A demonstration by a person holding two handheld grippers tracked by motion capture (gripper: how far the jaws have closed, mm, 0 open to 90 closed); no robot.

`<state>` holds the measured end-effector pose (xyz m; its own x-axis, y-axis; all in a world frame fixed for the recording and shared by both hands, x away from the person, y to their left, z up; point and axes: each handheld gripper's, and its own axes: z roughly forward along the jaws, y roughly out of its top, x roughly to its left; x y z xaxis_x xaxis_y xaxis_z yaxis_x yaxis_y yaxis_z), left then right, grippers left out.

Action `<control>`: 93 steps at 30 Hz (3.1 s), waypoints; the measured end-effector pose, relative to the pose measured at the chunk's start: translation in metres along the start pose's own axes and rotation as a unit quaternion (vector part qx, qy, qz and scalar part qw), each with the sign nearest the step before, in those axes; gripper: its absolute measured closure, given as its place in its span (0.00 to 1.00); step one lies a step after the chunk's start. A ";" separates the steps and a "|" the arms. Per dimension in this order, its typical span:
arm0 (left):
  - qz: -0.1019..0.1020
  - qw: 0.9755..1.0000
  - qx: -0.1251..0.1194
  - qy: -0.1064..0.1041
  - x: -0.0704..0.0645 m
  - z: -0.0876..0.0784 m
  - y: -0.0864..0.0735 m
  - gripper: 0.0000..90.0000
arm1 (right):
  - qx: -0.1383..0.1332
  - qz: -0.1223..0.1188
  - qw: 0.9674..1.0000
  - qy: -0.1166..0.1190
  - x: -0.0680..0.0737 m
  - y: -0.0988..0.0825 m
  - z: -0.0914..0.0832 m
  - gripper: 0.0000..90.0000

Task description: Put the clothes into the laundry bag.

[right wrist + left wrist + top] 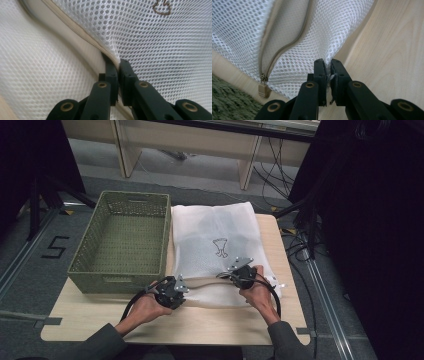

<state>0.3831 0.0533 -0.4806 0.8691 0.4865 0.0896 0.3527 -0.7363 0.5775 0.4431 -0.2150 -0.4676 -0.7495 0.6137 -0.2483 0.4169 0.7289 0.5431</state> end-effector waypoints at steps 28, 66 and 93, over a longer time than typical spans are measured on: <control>-0.027 0.999 -0.035 -0.011 -0.019 -0.027 -0.006 0.51 | -0.033 0.056 0.998 0.024 -0.004 -0.021 -0.022 0.65; -0.120 0.982 -0.141 0.048 -0.009 -0.117 -0.079 0.34 | -0.167 0.181 0.968 0.042 0.020 -0.032 -0.057 0.42; -0.150 0.978 -0.129 0.057 -0.008 -0.117 -0.097 0.20 | -0.150 0.179 0.971 0.059 0.041 -0.058 -0.072 0.36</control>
<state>0.3014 0.1756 -0.4421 0.6898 0.7232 -0.0340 0.4739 -0.4155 0.7764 0.3511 -0.2542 -0.4520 -0.6454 0.7593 0.0828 0.5053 0.3432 0.7918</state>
